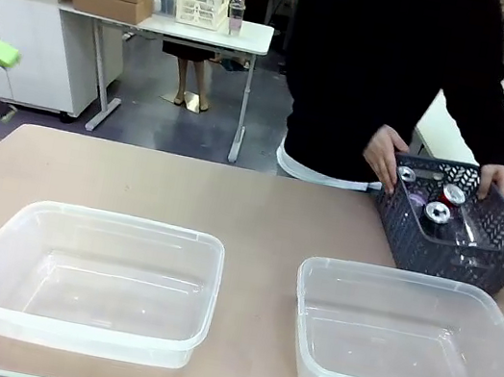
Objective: Sort the waste into each basket.
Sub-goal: Pick up the Organizing box on the left side of the table and lift it.
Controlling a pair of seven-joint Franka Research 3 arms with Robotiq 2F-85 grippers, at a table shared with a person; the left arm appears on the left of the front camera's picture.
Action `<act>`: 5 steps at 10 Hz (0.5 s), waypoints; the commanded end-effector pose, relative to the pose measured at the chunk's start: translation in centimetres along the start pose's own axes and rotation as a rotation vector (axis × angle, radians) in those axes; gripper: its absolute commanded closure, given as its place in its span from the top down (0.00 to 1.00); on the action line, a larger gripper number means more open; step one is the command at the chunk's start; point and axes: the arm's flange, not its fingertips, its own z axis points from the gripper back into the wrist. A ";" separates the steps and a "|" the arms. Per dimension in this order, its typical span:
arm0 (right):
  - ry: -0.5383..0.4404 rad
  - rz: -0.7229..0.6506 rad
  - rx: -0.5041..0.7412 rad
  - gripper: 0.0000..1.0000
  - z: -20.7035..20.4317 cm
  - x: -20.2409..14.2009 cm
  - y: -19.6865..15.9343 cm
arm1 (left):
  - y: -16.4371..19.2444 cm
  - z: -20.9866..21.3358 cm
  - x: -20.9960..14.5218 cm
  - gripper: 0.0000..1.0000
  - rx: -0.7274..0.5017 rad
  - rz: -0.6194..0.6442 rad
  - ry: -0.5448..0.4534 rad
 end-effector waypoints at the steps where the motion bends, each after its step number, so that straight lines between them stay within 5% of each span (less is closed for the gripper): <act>1: 0.129 0.087 -0.128 1.00 -8.7 2.1 8.7 | -2.5 1.8 0.6 1.00 0.311 0.063 0.130; 3: 0.297 0.149 -0.224 1.00 -19.6 1.1 14.0 | -3.1 3.3 -1.0 1.00 0.592 0.132 0.170; 5: 0.399 0.223 -0.437 1.00 -30.3 -2.0 14.9 | -2.0 1.1 -2.7 1.00 0.629 0.127 0.252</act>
